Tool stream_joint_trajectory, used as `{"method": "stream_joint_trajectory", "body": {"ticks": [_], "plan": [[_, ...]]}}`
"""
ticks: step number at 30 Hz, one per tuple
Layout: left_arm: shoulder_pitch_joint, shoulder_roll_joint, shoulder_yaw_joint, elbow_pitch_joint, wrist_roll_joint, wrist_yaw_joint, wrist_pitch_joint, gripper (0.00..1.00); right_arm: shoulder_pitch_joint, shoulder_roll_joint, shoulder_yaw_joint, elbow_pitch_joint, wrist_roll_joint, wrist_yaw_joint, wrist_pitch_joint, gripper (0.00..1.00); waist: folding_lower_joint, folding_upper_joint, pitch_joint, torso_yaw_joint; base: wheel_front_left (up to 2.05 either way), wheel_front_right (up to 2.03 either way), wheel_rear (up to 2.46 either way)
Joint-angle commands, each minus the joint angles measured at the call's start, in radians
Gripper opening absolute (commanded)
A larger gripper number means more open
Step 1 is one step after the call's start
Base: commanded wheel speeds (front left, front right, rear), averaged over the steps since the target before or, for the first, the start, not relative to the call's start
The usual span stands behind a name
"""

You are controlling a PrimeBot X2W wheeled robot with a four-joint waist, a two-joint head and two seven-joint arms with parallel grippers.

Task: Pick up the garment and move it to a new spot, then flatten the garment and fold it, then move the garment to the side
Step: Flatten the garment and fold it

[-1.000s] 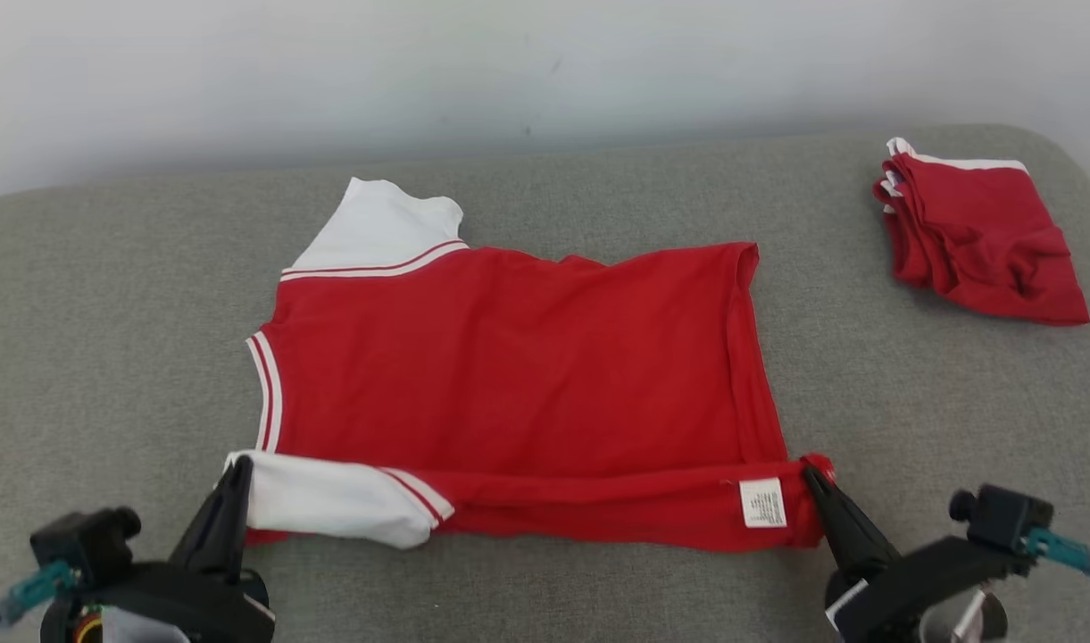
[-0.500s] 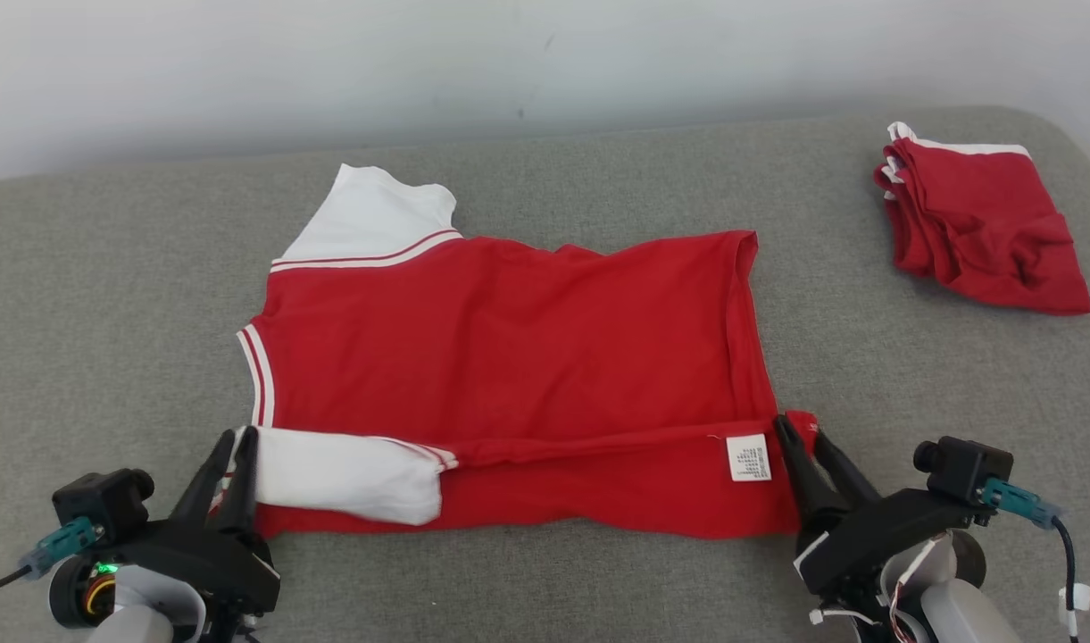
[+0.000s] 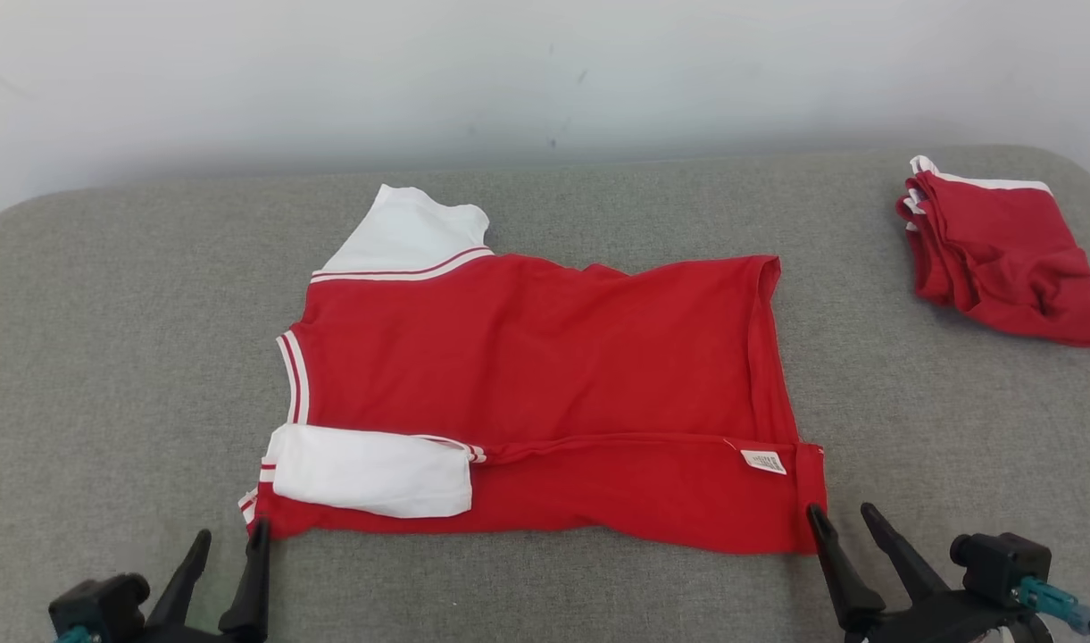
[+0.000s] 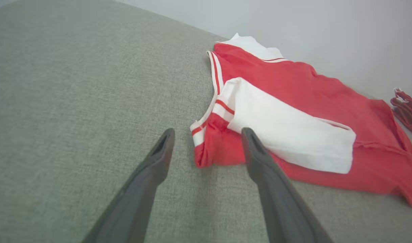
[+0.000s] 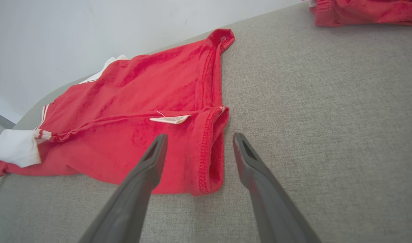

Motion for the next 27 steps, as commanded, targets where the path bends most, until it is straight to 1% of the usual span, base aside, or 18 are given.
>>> {"method": "stream_joint_trajectory", "body": {"ticks": [1,4,8,12,15,16,17,18,19,20,21,24,27], "plan": [[0.013,-0.001,0.001,0.0,0.008,0.0,-0.007,1.0,0.015,0.005,-0.008,-0.004,-0.01,-0.003,0.007,1.0,0.0001,-0.0001,0.001,-0.001,0.0,0.0,0.0],[0.017,-0.01,-0.006,0.016,0.024,0.0,-0.007,1.0,0.022,0.017,-0.013,-0.005,-0.029,-0.003,0.02,1.0,0.0001,-0.0001,0.003,-0.003,0.0,0.0,0.0],[-0.009,-0.015,-0.022,0.057,0.046,-0.003,-0.006,1.0,-0.007,0.034,-0.011,0.024,-0.048,-0.003,0.037,1.0,0.0001,-0.0001,0.01,-0.012,0.0,0.0,0.0],[-0.04,-0.02,-0.031,0.101,0.056,-0.007,-0.006,1.0,-0.045,0.053,-0.017,0.083,-0.063,-0.003,0.046,1.0,0.0001,-0.0001,0.024,-0.016,0.0,0.0,0.0],[-0.075,-0.028,-0.033,0.138,0.042,-0.008,-0.006,1.0,-0.077,0.073,-0.006,0.13,-0.071,-0.003,0.044,1.0,0.0001,-0.0001,0.035,-0.019,0.0,0.0,0.0],[-0.085,-0.03,-0.039,0.152,0.039,-0.008,-0.005,1.0,-0.088,0.079,0.0,0.147,-0.072,-0.003,0.043,0.94,0.0001,-0.0001,0.038,-0.019,0.0,0.0,0.0],[-0.093,-0.032,-0.042,0.17,0.034,-0.01,-0.002,1.0,-0.098,0.085,0.004,0.163,-0.075,-0.003,0.038,0.45,0.0001,-0.0001,0.04,-0.019,0.0,0.0,0.0],[-0.1,-0.033,-0.049,0.184,0.034,-0.012,0.0,0.88,-0.109,0.092,0.01,0.174,-0.077,-0.003,0.031,0.23,0.0001,-0.0001,0.041,-0.019,0.0,0.0,0.0],[-0.109,-0.035,-0.05,0.196,0.032,-0.013,0.0,0.41,-0.118,0.098,0.016,0.186,-0.078,-0.003,0.024,0.0,0.0001,-0.0001,0.04,-0.02,0.0,0.0,0.0],[-0.116,-0.039,-0.052,0.206,0.029,-0.015,-0.001,0.08,-0.123,0.099,0.021,0.195,-0.078,-0.003,0.013,0.0,0.0001,-0.0001,0.038,-0.018,0.0,0.0,0.0],[-0.119,-0.041,-0.056,0.213,0.027,-0.016,-0.002,0.0,-0.127,0.098,0.025,0.204,-0.077,-0.003,0.003,0.0,0.0001,-0.0001,0.035,-0.016,0.0,0.0,0.0],[-0.105,-0.04,-0.071,0.229,0.023,-0.015,-0.003,0.0,-0.127,0.085,0.032,0.22,-0.068,-0.003,-0.025,0.0,0.0001,-0.0001,0.015,-0.009,0.0,0.0,0.0],[-0.073,-0.04,-0.073,0.221,0.009,-0.015,-0.005,0.0,-0.094,0.065,0.023,0.214,-0.053,-0.003,-0.051,0.0,0.0001,-0.0001,-0.017,0.0,0.0,0.0,0.0]]}}
